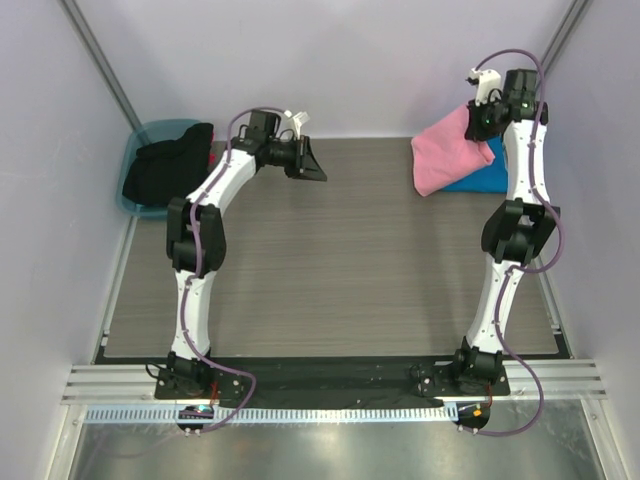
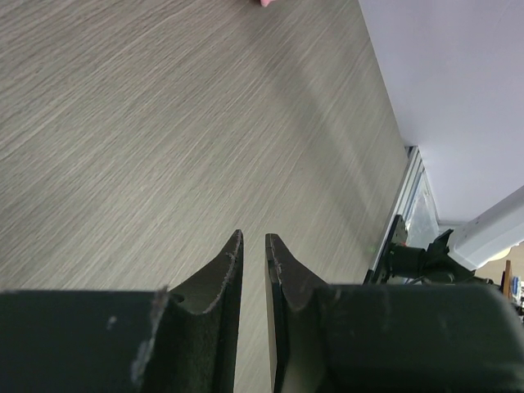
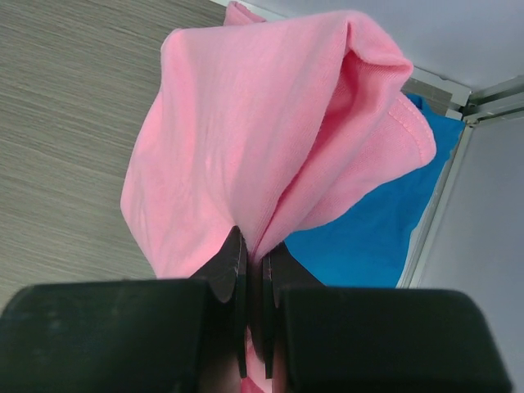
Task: Fold and stack the t-shirts
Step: Neatly place the folded tshirt to the corner
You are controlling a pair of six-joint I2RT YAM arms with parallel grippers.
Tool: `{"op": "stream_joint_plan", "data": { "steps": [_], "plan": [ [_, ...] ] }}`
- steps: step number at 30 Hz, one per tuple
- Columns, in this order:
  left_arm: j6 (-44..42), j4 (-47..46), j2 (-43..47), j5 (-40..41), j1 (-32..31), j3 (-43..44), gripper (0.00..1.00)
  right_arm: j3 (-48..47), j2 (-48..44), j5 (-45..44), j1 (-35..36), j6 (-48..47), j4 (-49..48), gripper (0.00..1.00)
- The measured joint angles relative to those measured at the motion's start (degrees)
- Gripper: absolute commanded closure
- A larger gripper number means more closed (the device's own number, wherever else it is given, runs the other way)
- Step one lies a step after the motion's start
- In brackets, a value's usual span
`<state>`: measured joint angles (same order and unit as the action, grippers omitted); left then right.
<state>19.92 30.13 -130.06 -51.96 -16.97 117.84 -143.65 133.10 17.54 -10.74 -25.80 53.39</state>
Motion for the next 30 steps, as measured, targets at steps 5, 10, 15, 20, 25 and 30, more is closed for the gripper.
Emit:
{"op": "stream_joint_plan", "data": {
  "steps": [5,10,15,20,25,30],
  "plan": [
    [-0.72,0.46,0.0,0.33,-0.07,0.0,0.82,-0.02,0.0,-0.5,-0.85,0.04,-0.26,0.99],
    [-0.9,0.66,0.0,0.5,-0.07,0.0,0.82,-0.02,0.22,-1.9,-2.25,0.42,-1.95,0.99],
    [-1.01,0.92,0.09,0.59,-0.07,-0.2,0.82,-0.02,2.36,-4.44,-3.98,0.44,-5.16,0.99],
    [-2.1,1.66,0.44,1.25,-0.17,-0.74,0.82,0.0,7.02,-7.43,-4.76,0.44,-7.43,0.99],
    [-3.48,2.58,0.5,2.4,-0.42,-0.74,0.82,0.22,10.45,-10.71,-5.11,0.44,-9.2,0.99],
    [-4.66,3.63,0.5,3.56,-0.96,-0.74,0.82,0.33,11.52,-12.94,-5.46,0.44,-11.3,0.99]
  ]
}}
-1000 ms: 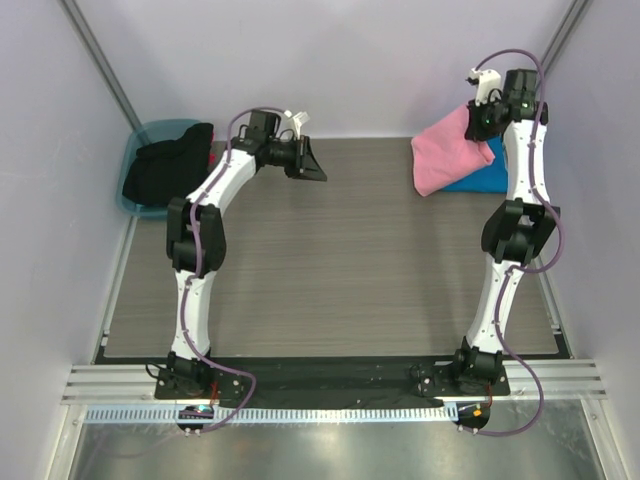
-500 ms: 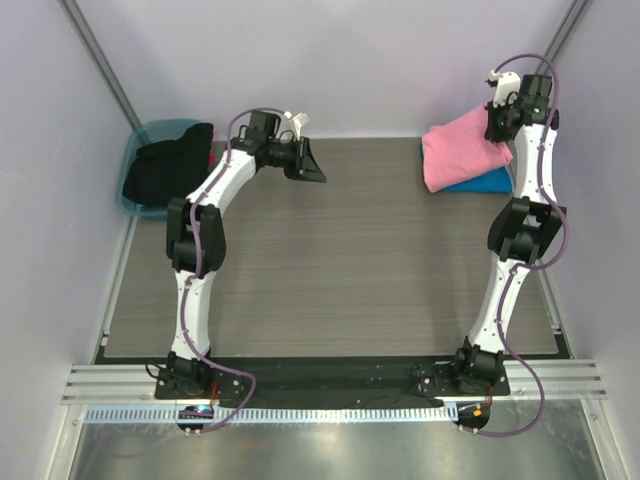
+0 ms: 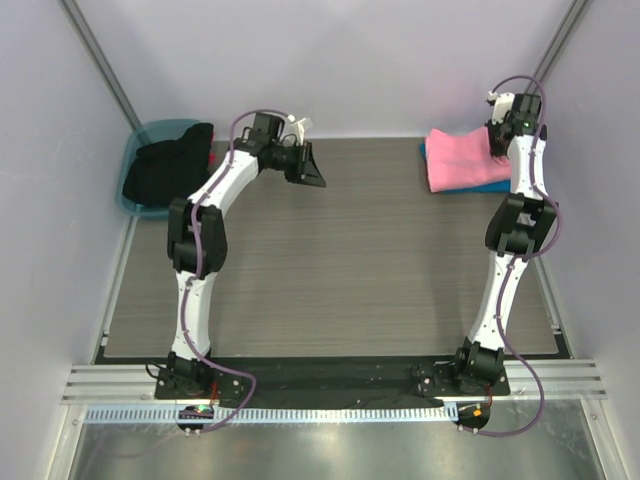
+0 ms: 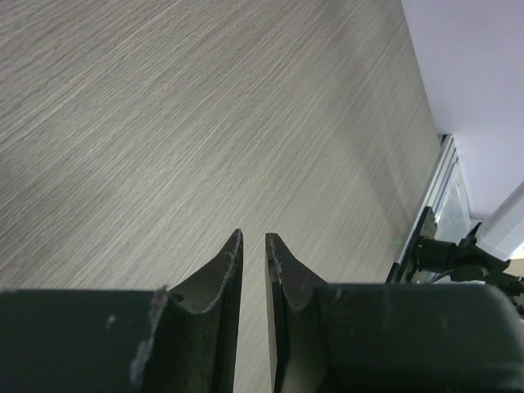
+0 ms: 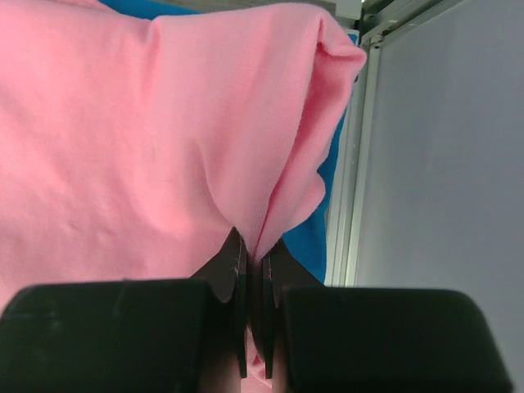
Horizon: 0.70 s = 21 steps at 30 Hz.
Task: Fold and stack the t-shirts
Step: Neatly place the folded tshirt to the corner, then reset both grippers
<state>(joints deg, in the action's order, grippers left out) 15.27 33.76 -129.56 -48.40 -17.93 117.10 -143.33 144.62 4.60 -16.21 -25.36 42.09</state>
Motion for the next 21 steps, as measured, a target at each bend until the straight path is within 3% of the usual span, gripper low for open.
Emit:
{"op": "stream_joint_plan", "data": {
  "steps": [8,9,10,11,12,13,19,21],
  "plan": [
    [-1.29,1.11,0.0,1.68,-1.36,0.0,0.82,0.55,0.31,-2.23,-0.33,0.02,-2.73,0.98],
    [-1.4,1.22,0.02,1.86,-1.49,0.0,0.82,0.61,0.39,-2.54,-0.37,0.04,-2.89,0.93],
    [-1.51,1.33,0.09,1.99,-1.53,0.0,0.81,0.66,0.44,-3.04,-0.37,0.09,-3.04,0.8],
    [-1.75,1.46,0.11,2.12,-1.57,0.0,0.79,0.76,0.52,-3.52,-0.37,0.39,-3.21,0.6],
    [-1.9,1.6,0.22,2.29,-1.6,0.0,0.78,0.87,0.52,-4.07,-0.37,0.9,-3.3,0.54],
    [-2.12,1.81,0.46,2.58,-1.62,0.0,0.75,1.09,0.52,-5.16,-0.37,0.92,-3.65,0.41],
    [-2.67,3.1,3.26,6.91,-1.36,0.0,0.68,5.49,-2.56,-8.52,-0.52,2.1,-4.98,0.24],
    [-2.75,3.45,4.66,8.94,-1.05,0.0,0.67,8.66,-6.16,-8.17,-0.42,2.64,-4.85,0.23]
  ]
}}
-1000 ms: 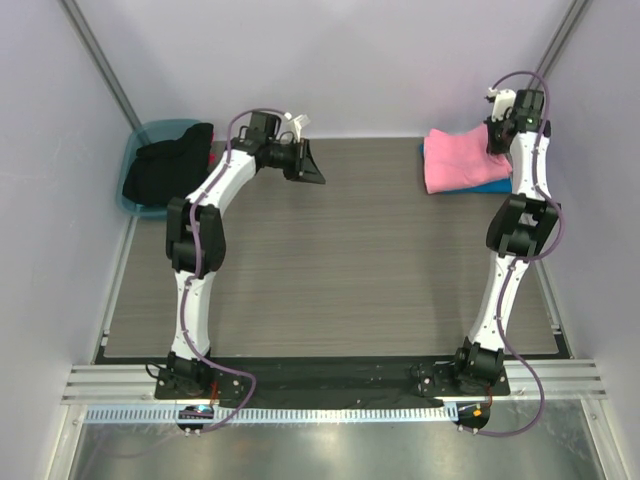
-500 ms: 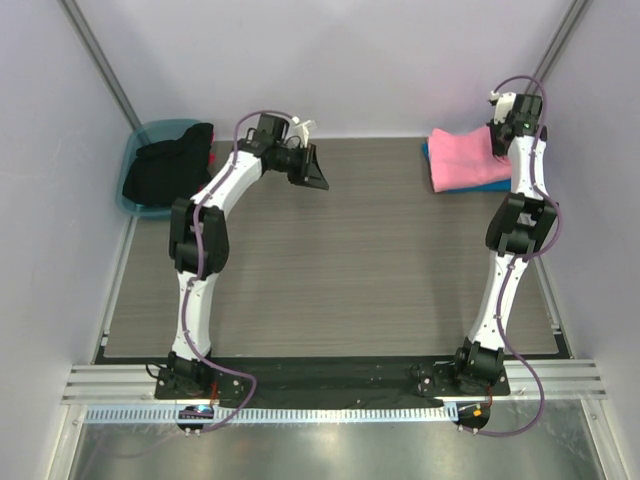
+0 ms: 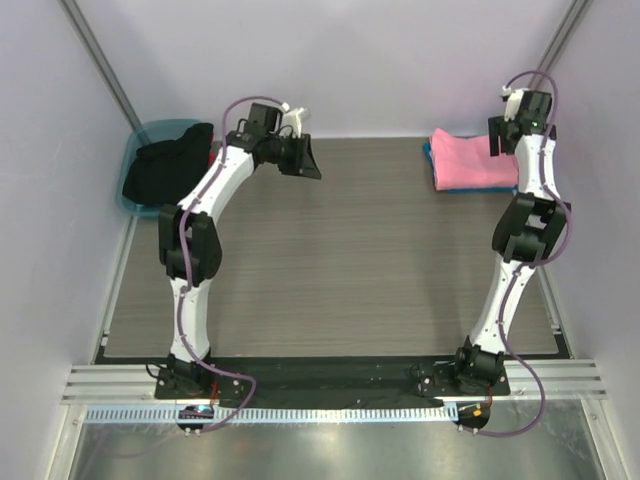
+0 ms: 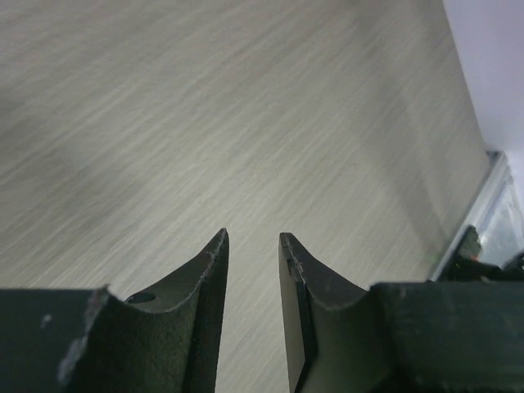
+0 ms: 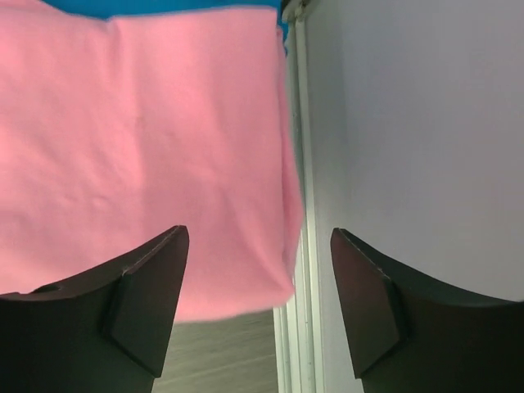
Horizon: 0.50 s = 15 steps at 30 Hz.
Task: Fold and stack the t-shirts
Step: Reset both grippers
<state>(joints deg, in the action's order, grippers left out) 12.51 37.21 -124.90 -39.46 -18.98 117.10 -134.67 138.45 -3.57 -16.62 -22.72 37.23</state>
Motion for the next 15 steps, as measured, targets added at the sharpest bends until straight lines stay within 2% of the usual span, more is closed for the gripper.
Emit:
{"op": "stream_joint_plan", "data": {
  "steps": [1,3,4,7,9,13,15],
  "plan": [
    [-0.15,0.26,0.87,1.75,0.24,0.0,0.66,1.95,-2.34,0.26,0.13,0.2,-0.46,0.2],
    [-0.92,1.07,2.62,6.19,0.68,0.15,0.64,7.67,-8.87,1.33,0.72,0.55,-1.51,0.03],
    [-1.22,1.4,3.26,8.07,0.87,0.35,0.62,10.54,-12.59,2.01,1.27,0.61,-2.19,0.0],
    [-2.64,2.4,5.16,14.91,1.95,1.29,0.53,17.94,-24.22,5.97,4.83,1.16,-4.04,0.0],
    [-3.21,3.06,6.14,18.18,3.06,1.73,0.51,22.25,-30.77,9.35,8.04,3.28,-5.99,0.0],
    [-3.56,3.69,6.45,21.62,6.08,2.23,0.23,27.82,-36.98,17.46,14.1,11.65,-9.81,0.0],
    [-3.76,4.2,6.45,23.61,7.19,2.21,0.18,31.36,-37.13,18.8,15.69,15.19,-11.78,0.0]
  ]
}}
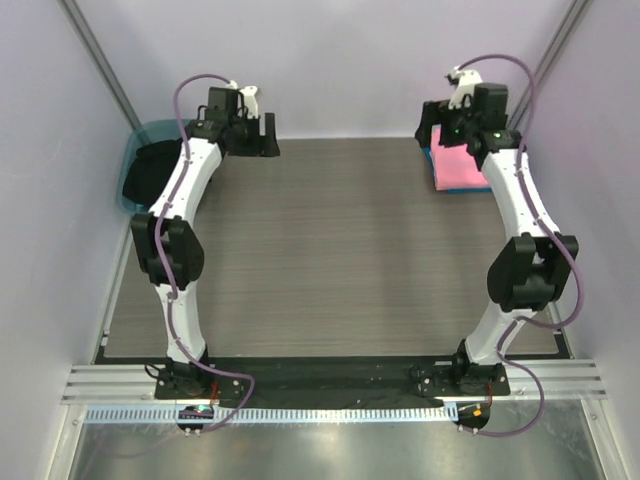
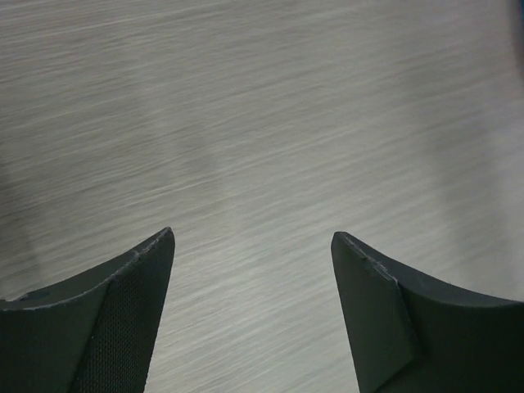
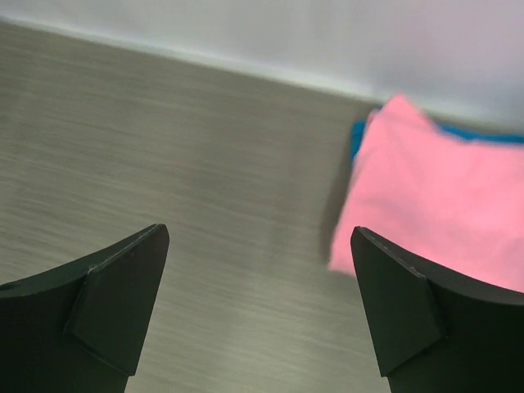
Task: Fold and stack the t-shirts
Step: Reset both grippers
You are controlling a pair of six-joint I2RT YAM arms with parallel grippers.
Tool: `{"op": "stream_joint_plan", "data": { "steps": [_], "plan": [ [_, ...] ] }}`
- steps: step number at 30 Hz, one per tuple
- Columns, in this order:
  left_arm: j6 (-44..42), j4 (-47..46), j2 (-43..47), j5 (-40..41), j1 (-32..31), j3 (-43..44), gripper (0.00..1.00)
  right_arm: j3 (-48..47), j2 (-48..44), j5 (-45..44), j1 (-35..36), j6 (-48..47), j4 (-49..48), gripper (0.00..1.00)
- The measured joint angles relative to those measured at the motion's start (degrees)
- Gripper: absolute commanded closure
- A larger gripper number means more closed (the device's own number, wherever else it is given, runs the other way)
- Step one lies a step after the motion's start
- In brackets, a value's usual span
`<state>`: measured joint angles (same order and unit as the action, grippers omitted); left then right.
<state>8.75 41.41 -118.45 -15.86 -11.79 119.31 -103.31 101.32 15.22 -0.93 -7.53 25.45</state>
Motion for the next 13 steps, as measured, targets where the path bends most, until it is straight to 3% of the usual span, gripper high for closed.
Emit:
{"op": "stream_joint_plan", "data": {
  "steps": [9,10,13],
  "plan": [
    [-1.75,0.68,-1.14,8.11,-0.26,0.0,0.12,5.33,11.87,-15.74,9.88,12.24,2.12,0.0],
    [-1.77,0.72,-1.66,8.52,-0.39,-0.02,0.01,5.05,12.85,-16.87,10.56,12.68,2.71,0.0],
    [-1.95,1.33,-3.26,9.03,-0.57,-0.26,0.0,2.82,16.0,-20.26,12.13,14.27,3.8,0.0]
  ]
}}
